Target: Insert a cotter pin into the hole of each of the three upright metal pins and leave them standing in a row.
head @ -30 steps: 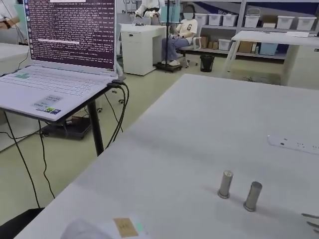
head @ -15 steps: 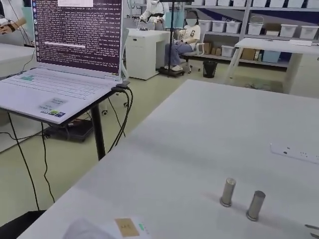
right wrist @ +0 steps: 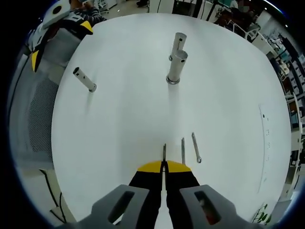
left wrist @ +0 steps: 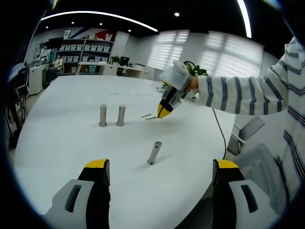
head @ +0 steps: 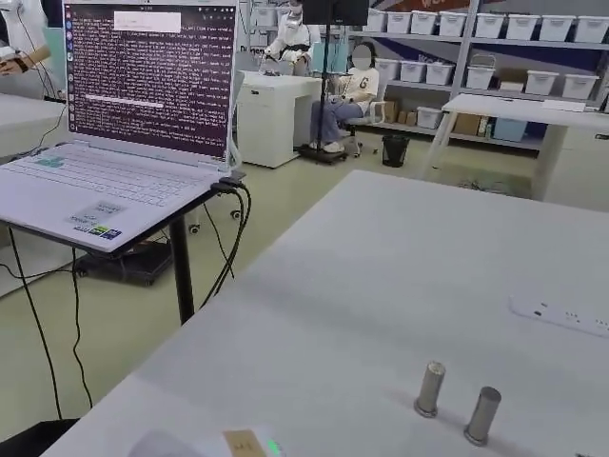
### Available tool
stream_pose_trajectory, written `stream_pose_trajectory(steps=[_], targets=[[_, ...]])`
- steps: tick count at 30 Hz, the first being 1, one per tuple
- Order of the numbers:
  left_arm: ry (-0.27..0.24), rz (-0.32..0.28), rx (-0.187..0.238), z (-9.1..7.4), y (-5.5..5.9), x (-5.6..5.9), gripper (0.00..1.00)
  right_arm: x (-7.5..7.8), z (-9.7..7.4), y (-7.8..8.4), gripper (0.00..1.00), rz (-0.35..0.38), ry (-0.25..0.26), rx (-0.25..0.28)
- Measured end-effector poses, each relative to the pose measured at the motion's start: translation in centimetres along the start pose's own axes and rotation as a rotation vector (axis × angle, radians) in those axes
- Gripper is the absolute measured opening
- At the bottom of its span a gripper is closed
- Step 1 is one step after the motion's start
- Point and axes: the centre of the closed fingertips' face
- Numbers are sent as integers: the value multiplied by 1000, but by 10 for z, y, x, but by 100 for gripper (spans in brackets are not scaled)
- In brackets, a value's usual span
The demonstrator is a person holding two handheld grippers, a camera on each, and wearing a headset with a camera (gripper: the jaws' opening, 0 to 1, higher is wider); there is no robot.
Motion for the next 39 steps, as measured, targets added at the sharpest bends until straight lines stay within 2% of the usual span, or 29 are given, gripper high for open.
stream_pose_trajectory(steps=[7, 16, 23, 26, 30, 39], targets=[[19, 16, 7, 1, -7, 4, 87, -15, -8, -6, 0, -18, 20, 32], [38, 23, 12, 6, -15, 5, 85, -27, -23, -18, 0, -43, 80, 92], [51, 40, -6, 11, -19, 5, 83, -37, -44, -36, 0, -37, 150, 184], [54, 46, -9, 13, -22, 4, 82, -41, -52, -46, 0, -17, 172, 252], [61, 45, -6, 17, -26, 3, 81, -45, -58, -48, 0, -20, 197, 271], [73, 37, 0, 20, -33, 0, 76, -59, -60, -44, 0, 8, 229, 294]])
Point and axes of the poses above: the centre of the closed fingertips' face, and the gripper's own axes: z roughly forward along the fingers, x roughly to its right, y roughly out of its underside, and after that the axes turned 2 degrees about -z, right-handed
